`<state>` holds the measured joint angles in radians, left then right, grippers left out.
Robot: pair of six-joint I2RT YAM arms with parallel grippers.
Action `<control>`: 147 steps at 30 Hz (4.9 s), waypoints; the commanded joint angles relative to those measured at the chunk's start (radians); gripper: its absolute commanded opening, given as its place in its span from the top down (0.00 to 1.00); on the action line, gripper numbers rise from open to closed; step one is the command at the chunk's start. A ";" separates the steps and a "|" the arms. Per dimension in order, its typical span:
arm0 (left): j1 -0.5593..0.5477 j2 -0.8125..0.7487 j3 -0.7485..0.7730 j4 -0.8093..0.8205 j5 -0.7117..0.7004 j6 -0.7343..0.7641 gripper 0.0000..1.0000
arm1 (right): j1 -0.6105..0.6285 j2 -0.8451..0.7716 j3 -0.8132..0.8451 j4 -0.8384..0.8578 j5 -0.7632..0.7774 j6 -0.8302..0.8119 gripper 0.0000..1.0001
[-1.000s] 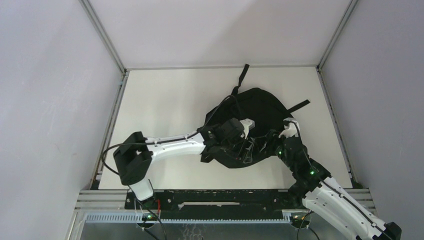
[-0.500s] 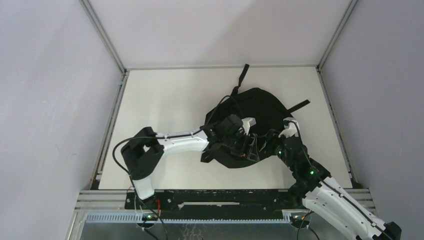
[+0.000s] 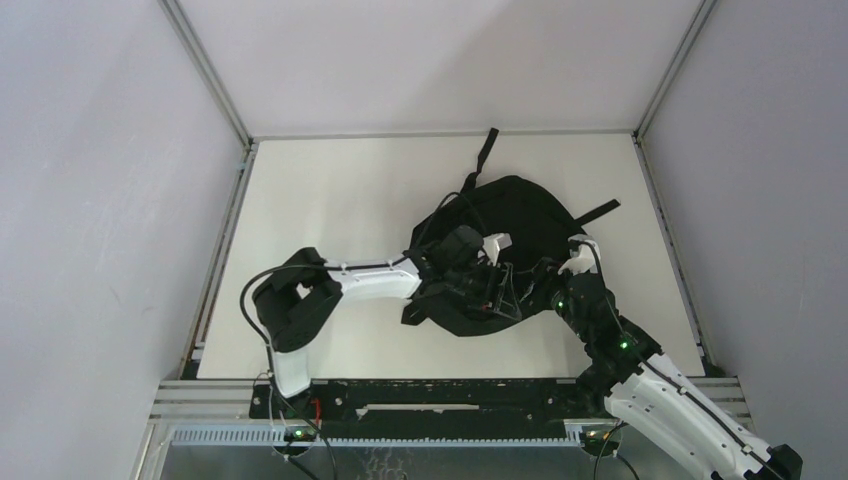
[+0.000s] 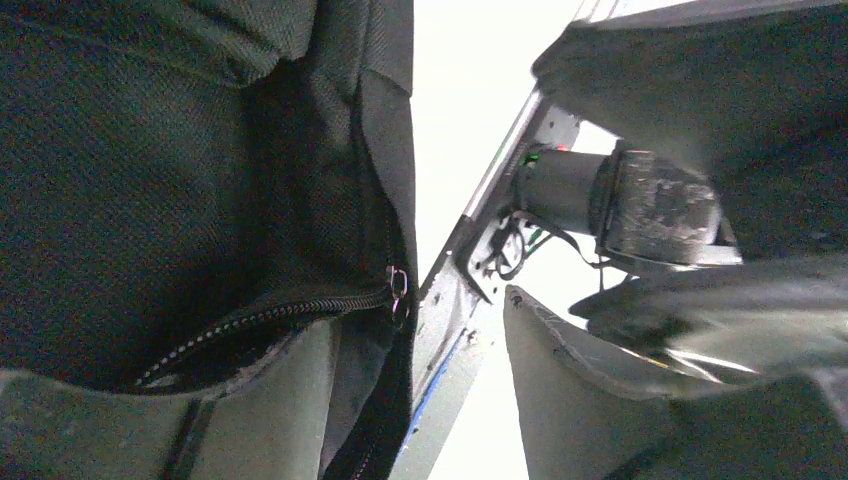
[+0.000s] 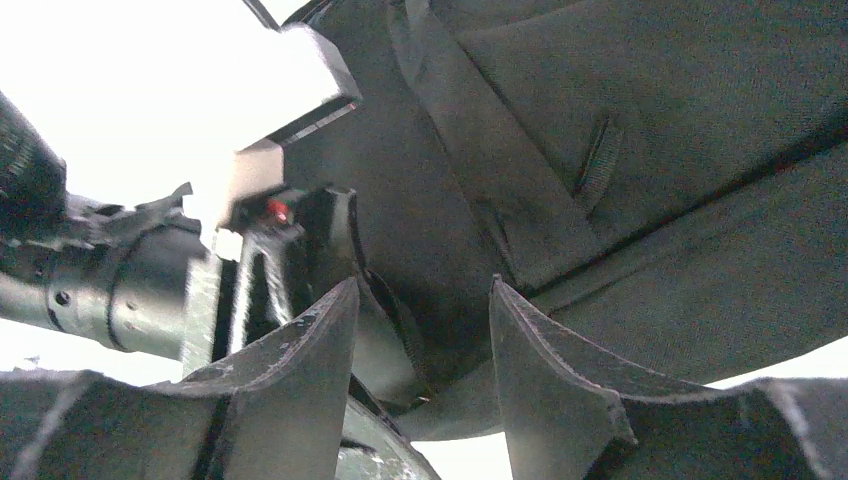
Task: Pack the student bag
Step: Adjust the student bag at the center of the board.
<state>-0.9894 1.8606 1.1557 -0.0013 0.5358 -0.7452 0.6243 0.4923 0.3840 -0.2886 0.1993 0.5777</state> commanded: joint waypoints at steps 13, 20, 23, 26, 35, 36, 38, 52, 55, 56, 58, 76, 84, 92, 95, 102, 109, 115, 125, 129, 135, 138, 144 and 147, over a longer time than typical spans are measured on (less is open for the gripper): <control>0.067 -0.172 -0.104 0.275 0.092 -0.142 0.45 | -0.002 -0.010 -0.012 0.035 0.005 0.015 0.41; 0.067 -0.175 -0.105 0.206 0.075 -0.108 0.48 | -0.001 -0.004 -0.016 0.041 0.003 0.016 0.41; 0.057 -0.213 -0.120 0.111 0.041 -0.044 0.44 | -0.001 -0.012 -0.016 0.031 0.004 0.016 0.41; 0.046 -0.268 -0.157 0.067 0.029 0.001 0.40 | -0.003 -0.011 -0.016 0.029 0.004 0.012 0.41; -0.007 -0.349 -0.198 0.009 0.063 0.145 0.37 | -0.005 0.015 -0.017 0.061 -0.009 0.014 0.42; -0.012 -0.347 -0.194 -0.015 0.088 0.160 0.37 | -0.005 0.015 -0.017 0.063 -0.010 0.013 0.42; -0.020 -0.342 -0.191 -0.032 0.102 0.177 0.36 | -0.005 0.015 -0.017 0.062 -0.012 0.014 0.42; 0.005 -0.216 -0.129 -0.021 -0.115 0.128 0.36 | -0.005 0.003 -0.013 0.053 -0.009 0.017 0.42; 0.010 -0.167 -0.102 -0.037 -0.120 0.131 0.35 | -0.005 -0.001 -0.013 0.048 0.001 0.017 0.41; 0.011 -0.151 -0.090 -0.049 -0.121 0.132 0.35 | -0.005 -0.001 -0.013 0.047 0.003 0.017 0.41; 0.011 -0.135 -0.081 -0.061 -0.138 0.126 0.35 | -0.005 0.000 -0.013 0.046 0.003 0.019 0.41; 0.006 0.051 -0.011 0.254 0.066 -0.112 0.29 | -0.005 0.002 -0.019 0.050 0.003 0.022 0.41; 0.012 0.037 -0.050 0.388 0.064 -0.212 0.34 | -0.005 -0.002 -0.019 0.043 0.004 0.027 0.41; 0.035 -0.035 -0.169 0.501 -0.009 -0.262 0.44 | -0.005 -0.006 -0.025 0.045 0.010 0.029 0.41; 0.039 -0.036 -0.204 0.580 0.001 -0.310 0.46 | -0.005 -0.007 -0.025 0.047 0.010 0.035 0.41; 0.044 0.006 -0.244 0.762 0.048 -0.404 0.55 | -0.005 -0.017 -0.025 0.040 0.019 0.031 0.41; 0.043 -0.010 -0.265 0.768 0.037 -0.396 0.66 | -0.005 -0.023 -0.025 0.006 0.046 0.032 0.42; 0.044 0.006 -0.258 0.767 0.053 -0.398 0.72 | -0.006 -0.067 -0.025 -0.095 0.174 0.119 0.42; 0.044 -0.051 -0.267 0.688 0.035 -0.332 0.68 | -0.019 -0.091 -0.032 -0.217 0.175 0.181 0.44; 0.044 -0.148 -0.290 0.526 -0.013 -0.227 0.66 | -0.026 -0.106 -0.033 -0.239 0.147 0.191 0.45; 0.044 -0.263 -0.328 0.362 -0.060 -0.124 0.64 | -0.028 -0.070 -0.038 -0.144 0.005 0.147 0.59; 0.044 -0.309 -0.345 0.329 -0.082 -0.100 0.63 | -0.023 -0.033 -0.028 -0.087 -0.044 0.124 0.61; 0.051 -0.275 -0.306 0.228 -0.138 -0.028 0.61 | -0.007 0.086 -0.020 -0.034 -0.061 0.094 0.54; 0.053 -0.224 -0.329 0.266 -0.113 -0.046 0.61 | -0.006 0.156 -0.019 -0.074 -0.055 0.111 0.51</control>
<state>-0.9463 1.5906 0.8307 0.2649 0.4297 -0.8284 0.6113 0.5873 0.3473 -0.3824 0.1577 0.7013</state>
